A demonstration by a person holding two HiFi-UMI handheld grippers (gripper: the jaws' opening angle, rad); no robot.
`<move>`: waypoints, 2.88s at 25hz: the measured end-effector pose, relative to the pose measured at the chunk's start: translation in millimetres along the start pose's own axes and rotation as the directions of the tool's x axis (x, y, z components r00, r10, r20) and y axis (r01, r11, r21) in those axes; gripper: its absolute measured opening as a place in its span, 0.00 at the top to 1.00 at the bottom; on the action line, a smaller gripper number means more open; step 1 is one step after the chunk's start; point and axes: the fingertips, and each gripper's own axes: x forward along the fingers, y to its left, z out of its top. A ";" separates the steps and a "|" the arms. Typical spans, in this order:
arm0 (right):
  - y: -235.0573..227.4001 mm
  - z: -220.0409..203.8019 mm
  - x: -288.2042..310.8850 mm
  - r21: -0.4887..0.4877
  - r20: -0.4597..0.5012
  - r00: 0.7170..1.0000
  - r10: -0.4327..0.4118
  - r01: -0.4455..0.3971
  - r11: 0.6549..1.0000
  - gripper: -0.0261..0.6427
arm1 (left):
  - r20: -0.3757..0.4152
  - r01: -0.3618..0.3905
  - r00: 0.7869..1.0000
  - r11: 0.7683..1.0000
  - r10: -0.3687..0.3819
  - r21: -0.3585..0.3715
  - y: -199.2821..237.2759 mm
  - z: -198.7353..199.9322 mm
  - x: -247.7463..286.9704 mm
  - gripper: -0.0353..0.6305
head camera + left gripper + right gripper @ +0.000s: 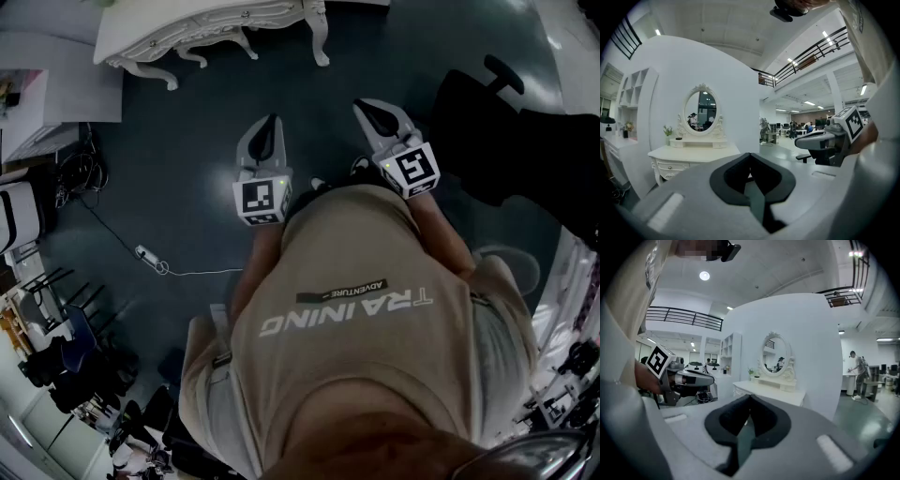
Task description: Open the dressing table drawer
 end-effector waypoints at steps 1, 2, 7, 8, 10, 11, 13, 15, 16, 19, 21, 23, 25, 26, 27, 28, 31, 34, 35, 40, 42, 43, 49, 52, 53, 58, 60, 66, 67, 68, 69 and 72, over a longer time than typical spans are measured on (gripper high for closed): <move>0.1 -1.1 0.6 -0.002 0.000 1.000 0.002 -0.002 1.000 0.96 | 0.002 -0.002 1.000 1.000 0.002 -0.003 0.3 -1.4 0.5 0.94; 0.5 -2.0 1.4 -0.003 -0.002 1.000 0.005 -0.005 1.000 0.96 | 0.004 -0.004 1.000 1.000 0.004 -0.006 0.7 -2.7 0.9 0.94; 6.4 -0.9 5.6 -0.020 0.000 1.000 0.016 -0.016 1.000 0.96 | 0.006 -0.002 1.000 1.000 0.002 -0.030 0.8 -8.9 -0.7 0.94; 8.0 -0.5 6.3 -0.026 0.000 1.000 0.016 -0.016 1.000 0.96 | 0.006 -0.001 1.000 0.999 0.001 -0.033 1.7 -11.1 -1.2 0.94; 11.1 -0.6 10.7 -0.037 -0.012 1.000 0.026 -0.026 0.999 0.96 | 0.005 0.003 1.000 0.999 -0.002 -0.037 6.1 -14.4 1.7 0.94; 11.8 0.2 12.8 -0.041 -0.017 0.999 0.031 -0.032 0.999 0.96 | 0.002 0.005 1.000 0.999 -0.005 -0.041 8.0 -15.0 4.3 0.94; 9.1 3.8 13.2 -0.048 -0.018 0.999 0.030 -0.031 0.998 0.96 | 0.001 0.006 1.000 0.999 -0.006 -0.047 8.1 -11.0 8.5 0.94; 0.3 5.1 13.5 -0.039 -0.022 1.000 0.014 -0.015 0.999 0.96 | 0.010 0.005 1.000 0.999 -0.004 -0.049 6.7 -2.5 12.7 0.94; -5.2 4.8 16.6 -0.030 -0.023 1.000 0.006 -0.007 1.000 0.96 | 0.010 0.007 1.000 0.999 -0.006 -0.051 7.6 -0.1 16.4 0.94; -18.0 3.3 31.2 -0.013 -0.023 1.000 0.001 -0.002 1.000 0.96 | -0.007 0.021 1.000 0.999 -0.021 -0.051 13.1 -1.8 33.2 0.94; -26.9 -0.1 38.0 -0.006 -0.025 1.000 0.009 -0.009 1.000 0.96 | -0.024 0.025 0.999 0.999 -0.026 -0.045 13.5 -5.2 48.2 0.94; -43.3 -8.0 40.4 0.011 -0.033 0.999 0.014 -0.014 1.000 0.96 | -0.039 0.026 0.999 0.999 -0.027 -0.042 10.1 -5.4 67.7 0.94; -67.1 -14.0 44.1 0.029 -0.040 0.999 0.016 -0.015 0.999 0.96 | -0.049 0.024 0.998 0.999 -0.025 -0.032 7.0 0.2 91.7 0.94; -80.5 -15.3 48.7 0.035 -0.038 0.999 0.016 -0.015 0.999 0.96 | -0.051 0.022 0.998 0.999 -0.023 -0.024 7.1 4.9 104.8 0.94; -94.0 -15.1 54.8 0.038 -0.032 0.999 0.016 -0.015 0.999 0.96 | -0.051 0.021 0.998 1.000 -0.022 -0.014 8.2 10.2 117.9 0.94; -107.4 -13.5 61.6 0.040 -0.022 1.000 0.016 -0.015 0.999 0.96 | -0.050 0.020 0.999 1.000 -0.020 -0.004 9.6 15.6 130.8 0.94; -145.7 -5.2 81.3 0.035 0.015 1.000 0.020 -0.020 0.999 0.96 | -0.045 0.016 0.999 1.000 -0.016 0.008 13.3 29.8 167.0 0.94; -175.5 -4.8 98.8 0.026 0.035 0.999 0.042 -0.043 0.999 0.96 | -0.048 -0.012 0.999 1.000 0.013 0.020 17.9 36.8 196.5 0.94; -184.6 -6.9 104.1 0.031 0.036 0.998 0.052 -0.053 0.998 0.96 | -0.045 -0.022 0.999 0.999 0.023 0.028 18.9 39.4 205.9 0.94; -224.4 -16.4 134.2 0.042 0.023 0.996 0.091 -0.092 0.995 0.96 | -0.061 -0.083 0.995 0.997 0.083 -0.001 29.4 38.6 240.1 0.94; -233.3 -14.6 146.8 0.041 0.025 0.994 0.105 -0.106 0.993 0.96 | -0.079 -0.107 0.991 0.994 0.104 -0.025 37.9 35.7 247.7 0.94; -236.4 -13.7 153.9 0.042 0.025 0.993 0.113 -0.114 0.993 0.96 | -0.088 -0.116 0.990 0.993 0.113 -0.032 43.3 35.0 251.3 0.94; -247.6 -18.2 197.5 0.048 -0.034 0.990 0.133 -0.132 0.990 0.96 | -0.132 -0.122 0.985 0.991 0.114 -0.056 78.1 29.7 280.5 0.94; -252.5 -19.8 214.2 0.040 -0.058 0.991 0.120 -0.118 0.992 0.96 | -0.140 -0.091 0.987 0.992 0.079 -0.083 92.5 19.7 301.5 0.94; -255.4 -19.0 219.8 0.037 -0.064 0.992 0.112 -0.109 0.993 0.96 | -0.135 -0.076 0.989 0.993 0.063 -0.094 97.4 20.5 309.7 0.94; -266.5 0.4 260.0 0.011 -0.086 0.994 0.065 -0.064 0.998 0.96 | -0.073 0.008 0.997 0.998 -0.013 -0.063 131.8 49.3 349.4 0.94; -266.9 16.3 285.0 -0.035 -0.081 0.996 0.048 -0.051 0.998 0.96 | -0.063 0.035 0.997 0.998 -0.037 -0.043 151.6 57.4 361.8 0.94; -269.1 38.5 356.5 -0.075 -0.036 0.999 -0.016 0.014 0.997 0.96 | -0.055 0.103 0.993 0.994 -0.104 -0.022 206.0 56.2 400.8 0.94; -266.7 38.3 362.3 -0.057 -0.031 0.999 -0.025 0.023 0.998 0.96 | -0.056 0.111 0.992 0.994 -0.112 -0.020 213.0 54.6 404.2 0.94; -264.0 39.0 366.3 -0.045 -0.030 0.999 -0.031 0.029 0.999 0.96 | -0.057 0.117 0.991 0.993 -0.118 -0.022 219.3 54.6 406.3 0.94; -262.8 40.8 368.8 -0.040 -0.033 0.999 -0.035 0.034 0.999 0.96 | -0.056 0.121 0.991 0.992 -0.122 -0.026 224.5 56.7 407.9 0.94; -281.6 47.5 369.9 -0.034 -0.052 0.997 -0.061 0.059 0.998 0.96 | -0.039 0.122 0.992 0.992 -0.124 -0.036 231.9 70.6 424.3 0.94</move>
